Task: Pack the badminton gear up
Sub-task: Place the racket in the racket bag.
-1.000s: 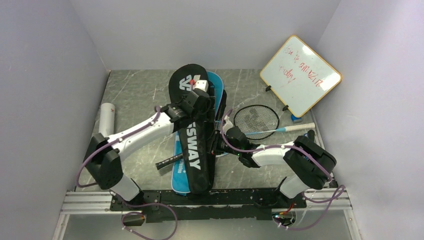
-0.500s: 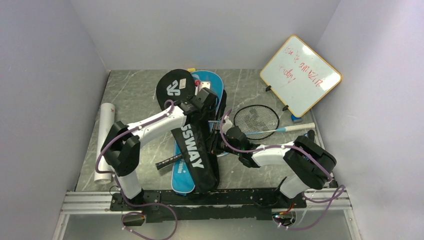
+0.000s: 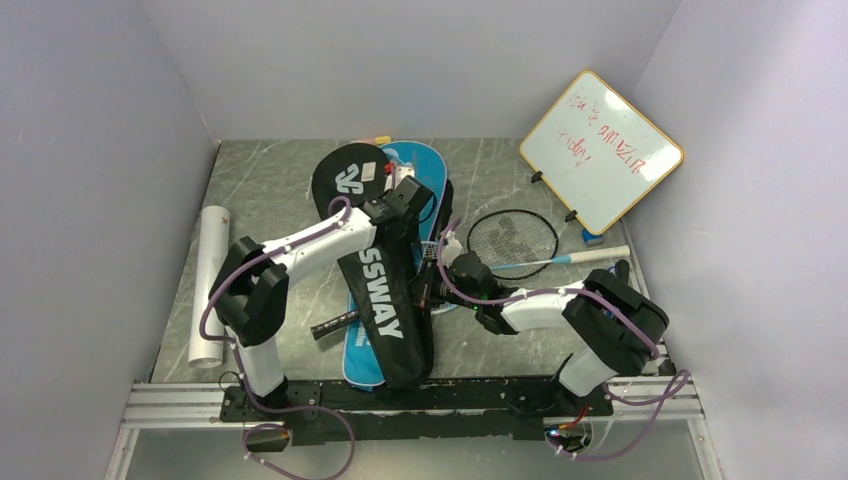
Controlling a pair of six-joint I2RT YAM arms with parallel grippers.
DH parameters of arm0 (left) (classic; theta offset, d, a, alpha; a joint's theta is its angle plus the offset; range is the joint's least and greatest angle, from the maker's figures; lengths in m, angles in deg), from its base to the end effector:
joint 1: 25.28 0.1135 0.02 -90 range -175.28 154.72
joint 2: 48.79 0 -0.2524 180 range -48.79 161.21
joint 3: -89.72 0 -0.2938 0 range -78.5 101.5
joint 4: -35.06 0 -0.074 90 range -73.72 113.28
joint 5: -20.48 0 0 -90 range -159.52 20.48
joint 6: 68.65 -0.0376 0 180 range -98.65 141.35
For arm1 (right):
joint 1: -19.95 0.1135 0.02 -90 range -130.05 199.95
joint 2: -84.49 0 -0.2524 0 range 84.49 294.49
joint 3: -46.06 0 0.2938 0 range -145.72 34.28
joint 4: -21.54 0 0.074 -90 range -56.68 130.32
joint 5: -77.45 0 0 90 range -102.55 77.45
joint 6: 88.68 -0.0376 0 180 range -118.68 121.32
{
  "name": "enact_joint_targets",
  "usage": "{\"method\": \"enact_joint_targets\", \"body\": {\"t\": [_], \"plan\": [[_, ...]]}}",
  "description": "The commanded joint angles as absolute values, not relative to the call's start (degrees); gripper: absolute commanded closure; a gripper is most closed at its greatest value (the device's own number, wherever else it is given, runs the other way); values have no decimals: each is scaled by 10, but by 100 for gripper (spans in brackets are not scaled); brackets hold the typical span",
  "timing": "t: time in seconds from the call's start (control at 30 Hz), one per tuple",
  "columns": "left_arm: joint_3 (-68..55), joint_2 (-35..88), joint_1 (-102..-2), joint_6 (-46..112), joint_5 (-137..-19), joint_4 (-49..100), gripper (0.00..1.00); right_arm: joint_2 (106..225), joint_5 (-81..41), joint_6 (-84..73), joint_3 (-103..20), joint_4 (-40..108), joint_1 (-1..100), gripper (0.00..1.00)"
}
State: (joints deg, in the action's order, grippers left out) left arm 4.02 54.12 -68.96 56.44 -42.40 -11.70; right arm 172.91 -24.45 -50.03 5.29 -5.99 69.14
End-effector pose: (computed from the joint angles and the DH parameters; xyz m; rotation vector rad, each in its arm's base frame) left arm 0.3213 -0.2832 0.2271 -0.0002 2.3928 -0.0272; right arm 0.2000 0.2435 0.1106 -0.1168 2.1682 1.3079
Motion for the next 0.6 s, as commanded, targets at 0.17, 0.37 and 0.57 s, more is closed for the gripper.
{"method": "enact_joint_targets", "body": {"t": [0.17, 0.37, 0.57], "plan": [[33, 554, -669, 559, -462, -98, 32, 1732, -257, -481, 25, -99, 691, 96], [33, 581, -667, 557, -470, -98, 43, 1757, -274, -486, 21, -114, 692, 96], [34, 576, -665, 566, -461, -95, 83, 1787, -301, -493, 18, -140, 693, 96]]}}
